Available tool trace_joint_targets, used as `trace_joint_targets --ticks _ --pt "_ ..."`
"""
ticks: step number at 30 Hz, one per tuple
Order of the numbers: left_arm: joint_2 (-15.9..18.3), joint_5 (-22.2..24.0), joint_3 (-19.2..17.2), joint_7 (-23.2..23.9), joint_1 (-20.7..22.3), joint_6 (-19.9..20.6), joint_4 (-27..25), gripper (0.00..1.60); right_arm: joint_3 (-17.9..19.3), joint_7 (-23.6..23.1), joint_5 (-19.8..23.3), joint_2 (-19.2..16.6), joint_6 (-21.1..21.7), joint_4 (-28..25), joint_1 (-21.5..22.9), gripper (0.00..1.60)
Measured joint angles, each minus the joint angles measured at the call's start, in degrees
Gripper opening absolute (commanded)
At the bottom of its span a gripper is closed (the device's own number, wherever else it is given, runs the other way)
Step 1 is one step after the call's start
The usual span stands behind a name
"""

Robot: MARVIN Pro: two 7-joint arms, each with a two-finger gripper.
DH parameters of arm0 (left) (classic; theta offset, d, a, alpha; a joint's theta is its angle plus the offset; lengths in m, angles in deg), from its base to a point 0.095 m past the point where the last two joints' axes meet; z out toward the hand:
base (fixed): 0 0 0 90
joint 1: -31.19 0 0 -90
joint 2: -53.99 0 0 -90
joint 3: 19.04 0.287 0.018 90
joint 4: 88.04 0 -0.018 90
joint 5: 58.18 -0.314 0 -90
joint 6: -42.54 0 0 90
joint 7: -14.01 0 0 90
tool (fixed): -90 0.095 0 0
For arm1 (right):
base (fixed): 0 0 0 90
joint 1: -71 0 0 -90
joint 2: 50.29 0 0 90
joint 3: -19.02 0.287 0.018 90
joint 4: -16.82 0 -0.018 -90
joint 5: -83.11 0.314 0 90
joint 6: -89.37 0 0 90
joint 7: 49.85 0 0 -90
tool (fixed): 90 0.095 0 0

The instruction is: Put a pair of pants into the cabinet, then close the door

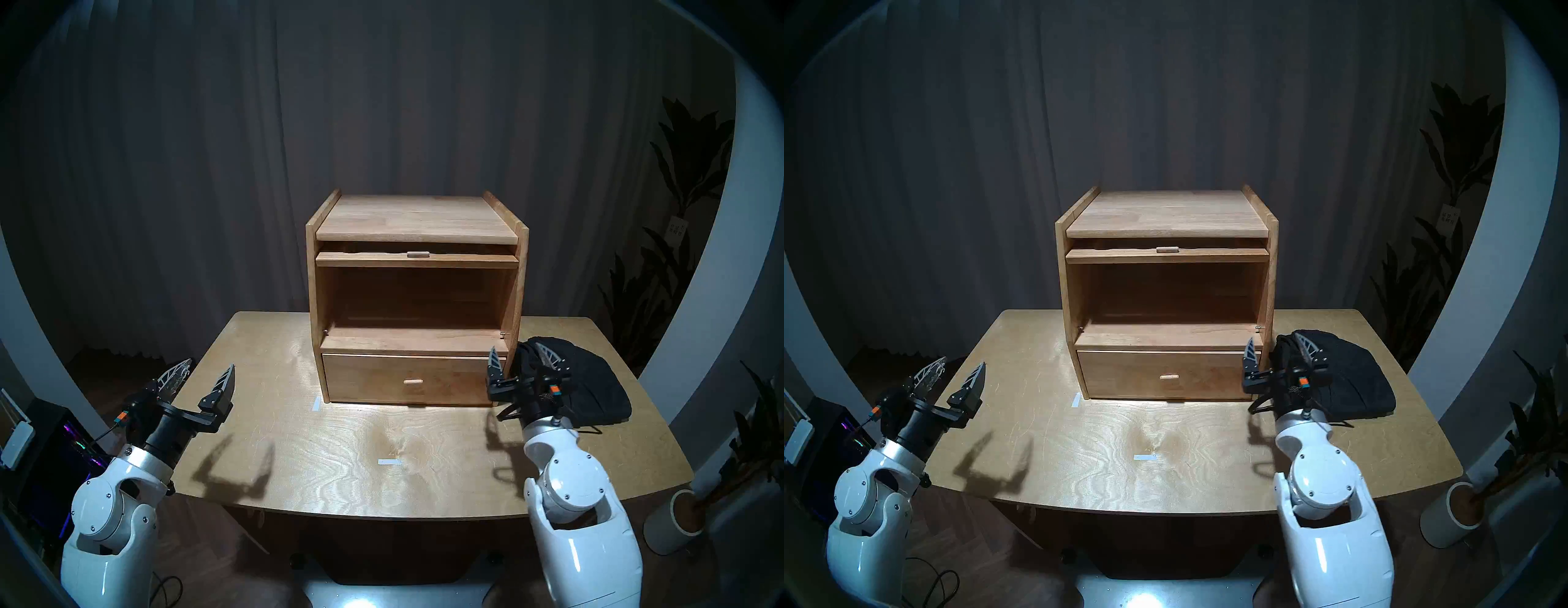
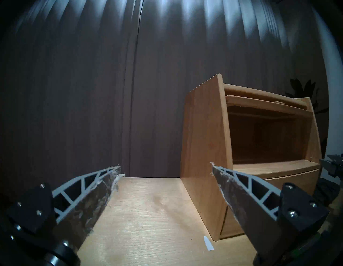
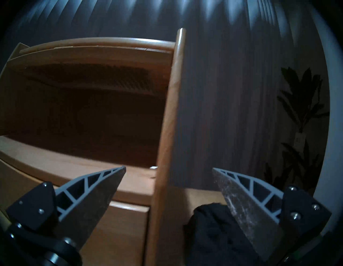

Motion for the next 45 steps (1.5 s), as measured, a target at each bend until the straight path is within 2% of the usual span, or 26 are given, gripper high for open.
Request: trace_joint_targets --ticks 9,14,21,32,39,45 --pt "0.84 2.48 -0.51 2.68 -0.25 0.22 0.41 1.60 8.10 -0.36 -4.81 -5.22 0.73 -4.59 -3.65 1.60" --pt "1.32 3.88 -0.77 4.23 -0.33 0.37 0.73 1.60 12.93 -2.37 -8.49 -8.57 2.05 -6.93 -6.41 1.60" --pt "1.83 5.32 -1.05 5.80 -0.35 0.66 1.12 1.60 17.01 -5.65 -12.00 -11.70 3.45 -9.65 -9.34 1.60" --pt "2.86 8.30 -1.73 9.10 -0.34 1.77 1.84 1.60 22.56 -15.27 -17.95 -15.57 6.78 -10.32 -17.15 1.60" --pt "3.54 10.30 -2.28 11.37 -0.32 2.89 2.27 1.60 25.93 -21.78 -22.25 -17.79 8.88 -6.88 -21.59 1.60" --pt "4.36 12.95 -3.07 14.53 -0.32 4.42 2.80 1.60 28.72 -28.32 -27.45 -21.38 9.85 -4.52 -24.51 1.60"
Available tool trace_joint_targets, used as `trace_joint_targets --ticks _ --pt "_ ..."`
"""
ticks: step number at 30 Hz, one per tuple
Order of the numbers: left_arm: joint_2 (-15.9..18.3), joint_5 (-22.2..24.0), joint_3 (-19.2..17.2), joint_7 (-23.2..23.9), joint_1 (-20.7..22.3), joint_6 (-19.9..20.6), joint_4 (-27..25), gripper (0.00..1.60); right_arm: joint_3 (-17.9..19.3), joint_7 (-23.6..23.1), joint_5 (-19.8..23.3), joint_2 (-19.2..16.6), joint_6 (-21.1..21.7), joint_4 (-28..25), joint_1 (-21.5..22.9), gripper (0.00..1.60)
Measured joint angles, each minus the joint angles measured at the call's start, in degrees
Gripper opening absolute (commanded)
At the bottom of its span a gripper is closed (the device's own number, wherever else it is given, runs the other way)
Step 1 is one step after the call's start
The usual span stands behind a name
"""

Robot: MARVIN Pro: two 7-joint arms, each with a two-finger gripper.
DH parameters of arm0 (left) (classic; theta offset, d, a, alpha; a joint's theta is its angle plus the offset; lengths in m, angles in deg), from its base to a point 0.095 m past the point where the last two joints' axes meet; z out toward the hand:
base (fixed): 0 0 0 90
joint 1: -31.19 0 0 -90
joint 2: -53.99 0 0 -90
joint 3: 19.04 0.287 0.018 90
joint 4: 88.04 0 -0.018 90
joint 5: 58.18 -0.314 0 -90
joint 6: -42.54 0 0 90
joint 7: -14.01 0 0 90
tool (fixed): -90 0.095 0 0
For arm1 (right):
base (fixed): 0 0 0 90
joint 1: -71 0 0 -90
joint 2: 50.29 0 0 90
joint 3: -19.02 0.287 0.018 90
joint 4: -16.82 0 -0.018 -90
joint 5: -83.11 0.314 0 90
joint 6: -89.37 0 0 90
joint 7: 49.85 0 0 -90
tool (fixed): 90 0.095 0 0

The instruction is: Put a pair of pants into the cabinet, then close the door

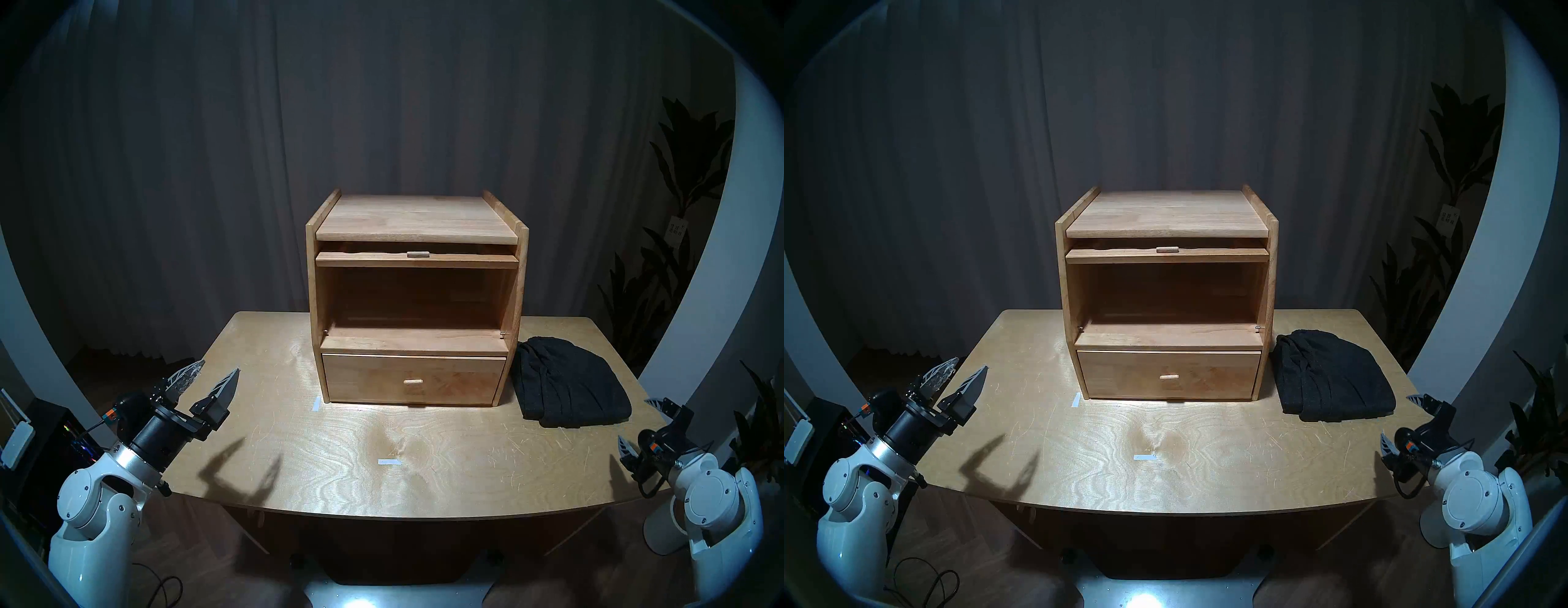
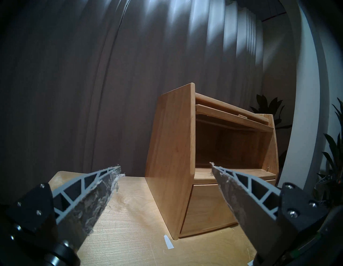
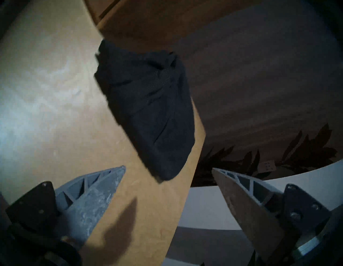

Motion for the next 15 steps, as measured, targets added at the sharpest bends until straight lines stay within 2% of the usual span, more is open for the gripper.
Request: trace_joint_targets --ticks 7,9,15 --pt "1.01 3.44 -1.01 4.20 0.01 1.92 0.83 1.60 -0.05 -7.13 -6.10 -4.24 -0.72 3.42 0.18 1.60" --pt "1.40 4.79 -1.40 5.84 0.03 2.70 1.23 1.60 -1.52 -9.66 -8.25 -5.98 -1.45 5.06 1.20 1.60" --pt "2.10 6.91 -2.01 8.68 0.09 4.12 2.04 1.60 -5.19 -12.65 -11.47 -9.19 -2.94 7.63 4.28 1.60"
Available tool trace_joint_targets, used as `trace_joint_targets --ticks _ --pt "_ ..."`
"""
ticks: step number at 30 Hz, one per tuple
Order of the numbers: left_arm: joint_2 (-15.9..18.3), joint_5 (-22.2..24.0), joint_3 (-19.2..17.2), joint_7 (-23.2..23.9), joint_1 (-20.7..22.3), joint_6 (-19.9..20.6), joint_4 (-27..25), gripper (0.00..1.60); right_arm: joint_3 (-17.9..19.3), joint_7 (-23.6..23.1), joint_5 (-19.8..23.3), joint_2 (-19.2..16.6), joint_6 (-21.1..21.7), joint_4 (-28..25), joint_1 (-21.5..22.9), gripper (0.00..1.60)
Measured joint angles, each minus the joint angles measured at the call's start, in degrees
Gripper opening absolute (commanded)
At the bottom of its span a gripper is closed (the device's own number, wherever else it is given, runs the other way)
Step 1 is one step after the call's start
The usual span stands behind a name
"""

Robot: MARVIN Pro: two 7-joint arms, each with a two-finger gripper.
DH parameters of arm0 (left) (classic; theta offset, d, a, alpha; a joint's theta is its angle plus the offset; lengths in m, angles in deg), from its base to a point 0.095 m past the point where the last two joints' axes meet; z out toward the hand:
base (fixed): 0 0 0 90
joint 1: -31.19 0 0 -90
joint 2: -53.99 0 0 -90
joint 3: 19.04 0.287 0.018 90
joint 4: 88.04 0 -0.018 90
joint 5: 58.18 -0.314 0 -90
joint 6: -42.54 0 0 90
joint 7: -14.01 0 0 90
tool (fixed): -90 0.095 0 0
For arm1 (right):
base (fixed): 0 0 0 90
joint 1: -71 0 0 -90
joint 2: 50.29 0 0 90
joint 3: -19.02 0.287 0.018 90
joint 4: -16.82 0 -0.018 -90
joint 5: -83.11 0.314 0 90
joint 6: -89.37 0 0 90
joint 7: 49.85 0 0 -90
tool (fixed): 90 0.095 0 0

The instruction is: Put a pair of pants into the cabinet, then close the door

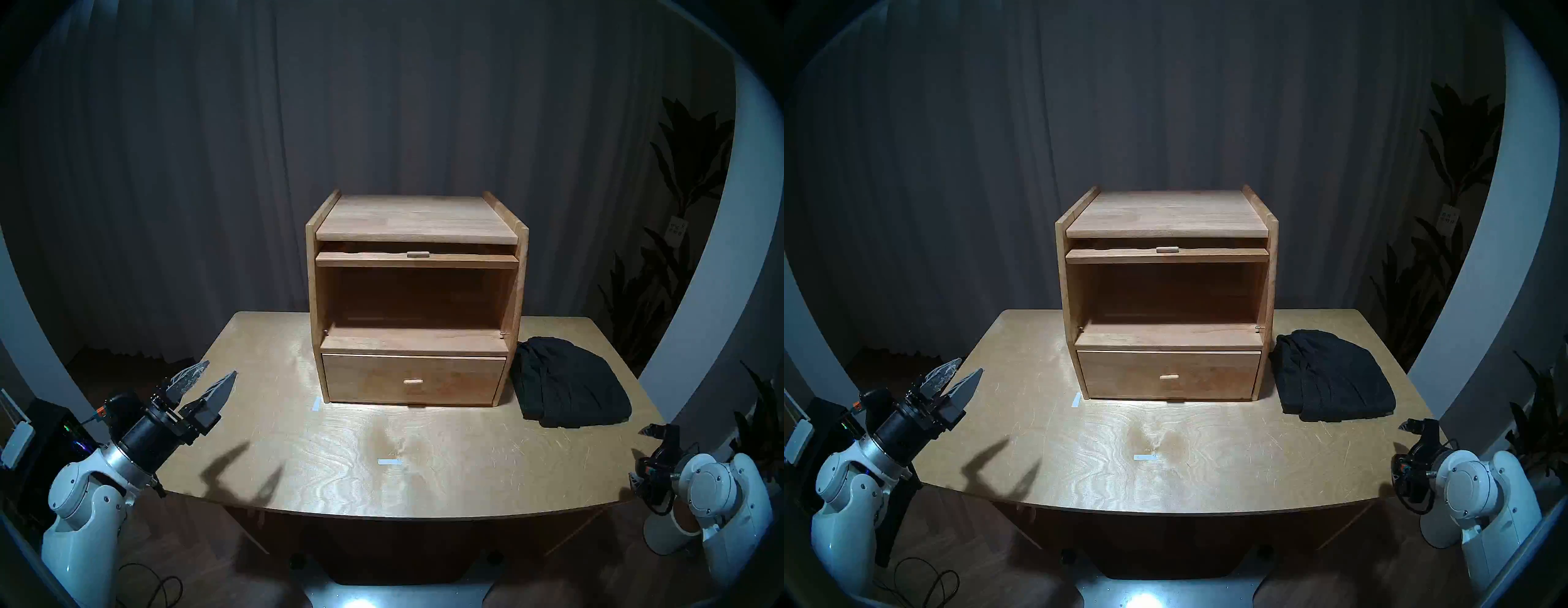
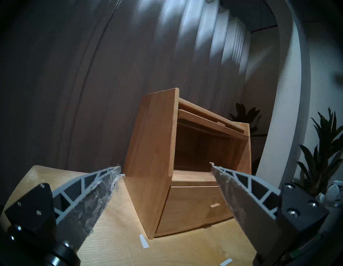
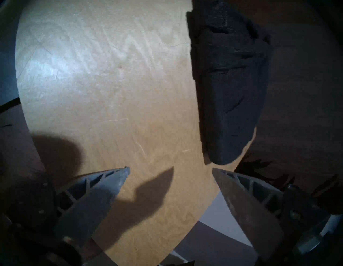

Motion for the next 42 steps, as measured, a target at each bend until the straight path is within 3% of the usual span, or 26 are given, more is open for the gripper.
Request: trace_joint_targets --ticks 14,20,29,40,41,42 --pt "1.68 4.62 -1.27 6.60 0.38 3.61 2.48 1.60 -12.22 -2.86 -4.32 -9.44 -3.09 3.51 10.64 1.60" --pt "2.26 6.08 -1.56 8.82 0.62 4.88 3.42 1.60 -16.38 -2.63 -5.06 -11.43 -3.67 5.37 14.73 1.60" --pt "3.03 7.80 -1.84 11.55 1.01 6.52 4.66 1.60 -21.87 1.07 -5.86 -11.17 -3.71 9.38 21.03 1.60" --pt "3.79 9.31 -1.99 14.31 1.52 8.19 5.96 1.60 -27.03 8.64 -6.44 -6.21 -1.11 18.05 29.84 1.60" --pt "3.84 9.41 -2.00 14.50 1.56 8.29 6.04 1.60 -27.40 9.09 -6.51 -5.81 -0.86 18.73 30.51 0.76" --pt "3.90 9.52 -2.01 14.74 1.61 8.43 6.15 1.60 -27.83 9.57 -6.61 -5.33 -0.55 19.47 31.33 0.03"
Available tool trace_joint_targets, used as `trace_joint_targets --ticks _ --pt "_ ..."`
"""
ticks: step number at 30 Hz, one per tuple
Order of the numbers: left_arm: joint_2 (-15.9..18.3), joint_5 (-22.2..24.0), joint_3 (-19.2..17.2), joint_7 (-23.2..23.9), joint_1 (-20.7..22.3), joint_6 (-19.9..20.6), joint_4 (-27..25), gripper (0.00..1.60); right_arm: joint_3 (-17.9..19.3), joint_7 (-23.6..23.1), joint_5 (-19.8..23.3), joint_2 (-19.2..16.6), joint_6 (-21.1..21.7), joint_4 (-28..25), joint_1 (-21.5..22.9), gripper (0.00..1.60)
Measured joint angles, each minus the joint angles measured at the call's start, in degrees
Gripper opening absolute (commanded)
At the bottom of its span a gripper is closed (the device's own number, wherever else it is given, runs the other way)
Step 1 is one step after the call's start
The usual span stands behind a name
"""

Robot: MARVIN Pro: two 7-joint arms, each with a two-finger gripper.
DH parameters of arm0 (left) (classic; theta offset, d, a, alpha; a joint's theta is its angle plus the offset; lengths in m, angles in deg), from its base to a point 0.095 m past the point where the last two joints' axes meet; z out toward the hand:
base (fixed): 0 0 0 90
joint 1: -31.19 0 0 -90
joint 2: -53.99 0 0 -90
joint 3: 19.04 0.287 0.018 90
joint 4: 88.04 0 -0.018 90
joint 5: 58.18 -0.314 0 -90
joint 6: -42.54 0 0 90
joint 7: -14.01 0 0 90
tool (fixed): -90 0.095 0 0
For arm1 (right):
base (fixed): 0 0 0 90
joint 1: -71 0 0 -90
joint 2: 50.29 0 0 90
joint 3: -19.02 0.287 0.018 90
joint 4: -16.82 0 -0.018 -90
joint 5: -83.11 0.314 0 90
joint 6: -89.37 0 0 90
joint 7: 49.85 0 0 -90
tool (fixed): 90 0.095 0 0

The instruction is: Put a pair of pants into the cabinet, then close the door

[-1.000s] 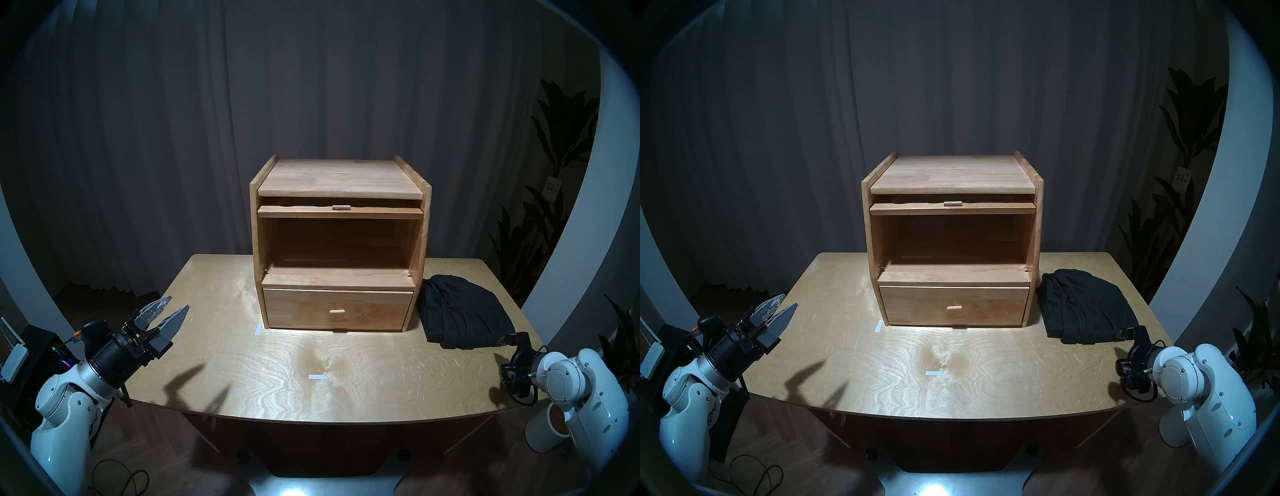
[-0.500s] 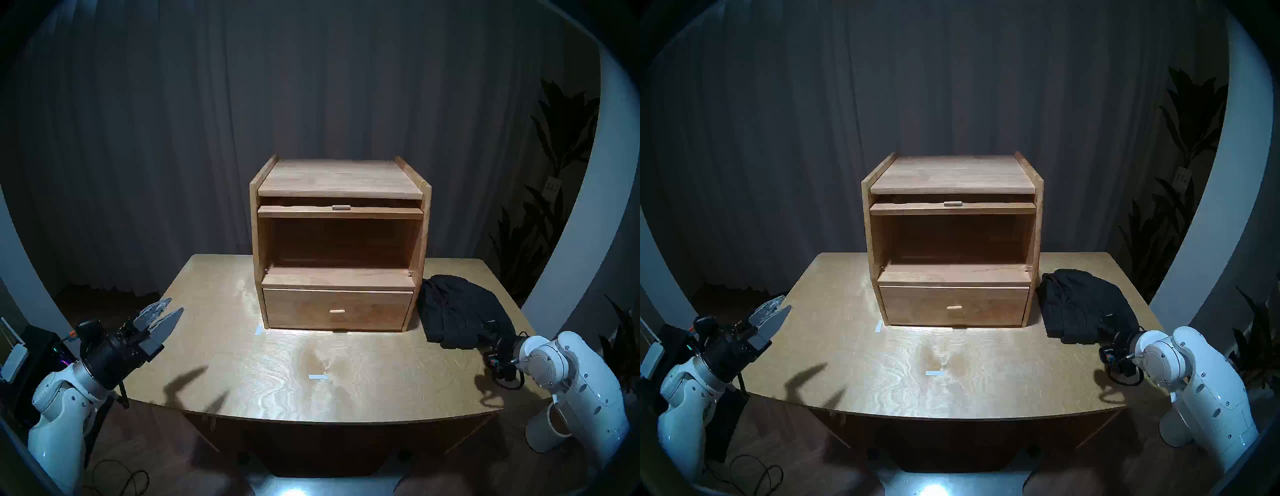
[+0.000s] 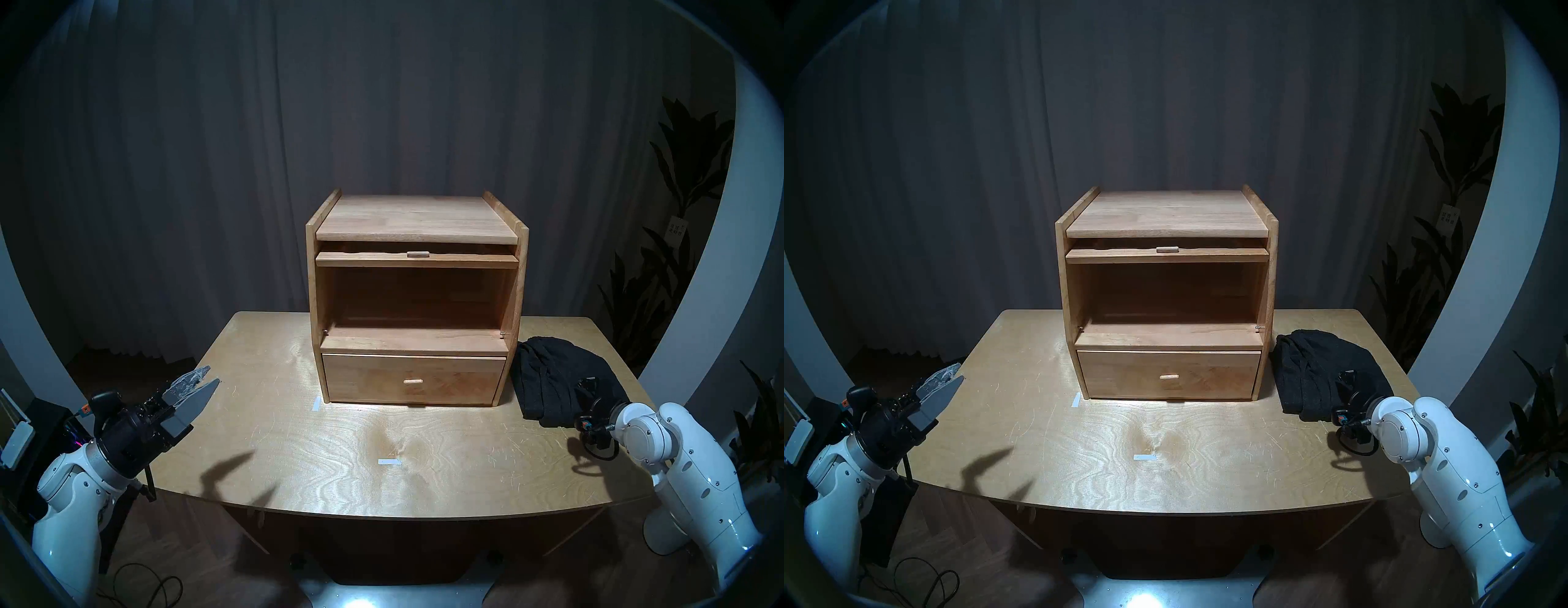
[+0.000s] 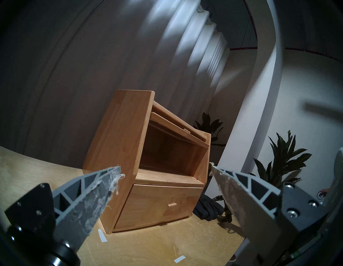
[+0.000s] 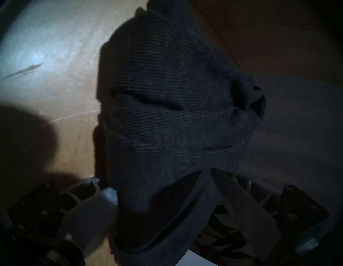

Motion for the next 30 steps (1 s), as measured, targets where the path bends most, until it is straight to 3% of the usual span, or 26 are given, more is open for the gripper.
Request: trace_joint_targets --ticks 8,14,30 --pt "0.65 1.18 -0.11 2.68 0.51 1.05 1.18 1.60 -2.76 3.06 -0.02 4.00 2.05 6.44 6.12 0.00" --pt "1.18 1.98 -0.11 4.98 1.00 1.68 2.48 1.60 -2.79 6.12 5.62 7.19 2.04 10.07 10.01 0.00" --pt "1.54 2.17 -0.08 6.16 1.57 2.81 3.00 1.60 5.16 13.94 20.40 15.03 -1.58 0.75 17.44 0.00"
